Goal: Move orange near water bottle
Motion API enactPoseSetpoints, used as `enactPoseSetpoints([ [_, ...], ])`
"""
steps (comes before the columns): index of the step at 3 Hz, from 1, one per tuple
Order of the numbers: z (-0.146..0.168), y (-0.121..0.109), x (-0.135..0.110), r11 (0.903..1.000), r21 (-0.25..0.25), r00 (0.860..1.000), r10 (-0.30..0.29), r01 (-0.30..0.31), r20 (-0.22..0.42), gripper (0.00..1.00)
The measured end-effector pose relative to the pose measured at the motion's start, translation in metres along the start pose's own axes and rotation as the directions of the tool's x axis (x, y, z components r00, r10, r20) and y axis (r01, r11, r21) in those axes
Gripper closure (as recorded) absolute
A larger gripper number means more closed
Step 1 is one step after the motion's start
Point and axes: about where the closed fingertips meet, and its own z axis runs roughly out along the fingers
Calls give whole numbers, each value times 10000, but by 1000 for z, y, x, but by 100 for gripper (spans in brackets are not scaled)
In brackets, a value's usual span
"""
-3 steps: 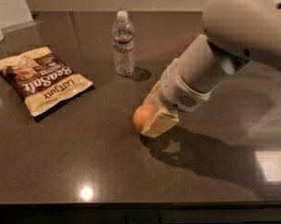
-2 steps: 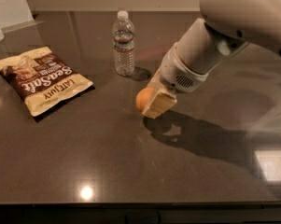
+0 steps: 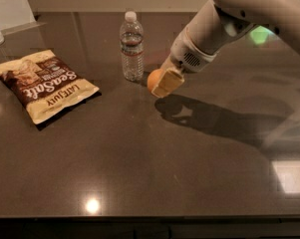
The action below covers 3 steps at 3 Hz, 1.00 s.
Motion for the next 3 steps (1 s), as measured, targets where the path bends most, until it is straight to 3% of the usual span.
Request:
enactPoseSetpoints([
  [1,8,-21,-5,9997,187,9998,168,-170,94,100],
  [3,28,-50,-9,9986,407,9995,327,-328,49,60],
])
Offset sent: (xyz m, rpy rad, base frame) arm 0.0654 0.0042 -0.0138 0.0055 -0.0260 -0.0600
